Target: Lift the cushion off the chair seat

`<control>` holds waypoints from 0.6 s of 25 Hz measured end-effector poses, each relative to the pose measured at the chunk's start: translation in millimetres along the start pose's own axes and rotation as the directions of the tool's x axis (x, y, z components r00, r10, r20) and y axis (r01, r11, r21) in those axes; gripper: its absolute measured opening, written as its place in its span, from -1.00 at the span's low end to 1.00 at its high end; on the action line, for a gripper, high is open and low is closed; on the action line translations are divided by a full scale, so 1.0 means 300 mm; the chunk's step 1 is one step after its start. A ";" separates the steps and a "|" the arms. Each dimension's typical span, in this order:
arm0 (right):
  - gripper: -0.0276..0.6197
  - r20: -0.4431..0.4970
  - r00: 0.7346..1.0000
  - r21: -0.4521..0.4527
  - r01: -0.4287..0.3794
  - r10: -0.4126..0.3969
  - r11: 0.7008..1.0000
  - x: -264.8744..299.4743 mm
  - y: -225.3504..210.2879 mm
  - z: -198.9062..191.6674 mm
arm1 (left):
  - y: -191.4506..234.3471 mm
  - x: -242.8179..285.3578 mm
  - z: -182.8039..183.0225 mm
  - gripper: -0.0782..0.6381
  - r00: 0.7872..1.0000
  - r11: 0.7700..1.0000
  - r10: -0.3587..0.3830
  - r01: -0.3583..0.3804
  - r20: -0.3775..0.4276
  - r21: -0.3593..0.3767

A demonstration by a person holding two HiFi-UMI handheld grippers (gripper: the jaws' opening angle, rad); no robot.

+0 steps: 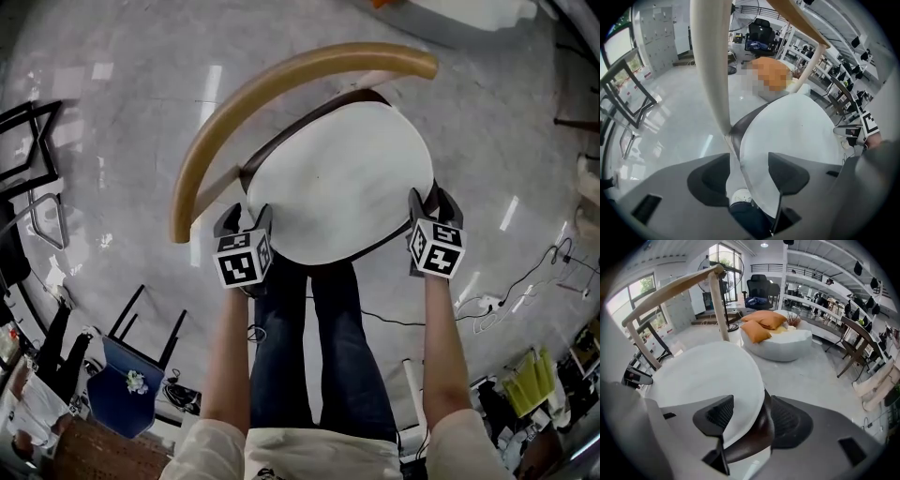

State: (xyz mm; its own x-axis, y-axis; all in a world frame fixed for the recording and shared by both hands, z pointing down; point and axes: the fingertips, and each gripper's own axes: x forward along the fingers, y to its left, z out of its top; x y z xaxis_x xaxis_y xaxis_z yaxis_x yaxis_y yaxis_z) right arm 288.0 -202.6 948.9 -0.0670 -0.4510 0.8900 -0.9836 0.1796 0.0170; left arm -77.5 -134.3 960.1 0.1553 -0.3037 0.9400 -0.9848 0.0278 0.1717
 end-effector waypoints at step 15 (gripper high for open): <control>-0.26 -0.025 0.984 0.187 -0.171 0.179 0.967 0.066 0.009 -0.041 | -0.024 0.061 -0.023 -0.22 1.000 0.999 -0.021 0.021 -0.011 -0.046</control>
State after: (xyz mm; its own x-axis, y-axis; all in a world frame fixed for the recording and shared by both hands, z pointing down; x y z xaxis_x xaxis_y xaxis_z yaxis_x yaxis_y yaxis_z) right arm 286.1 -200.2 972.4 -0.2377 -0.3896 0.8898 -0.9713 0.0870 -0.2214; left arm -66.9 -133.5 978.0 0.1769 -0.2942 0.9392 -0.9767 0.0654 0.2045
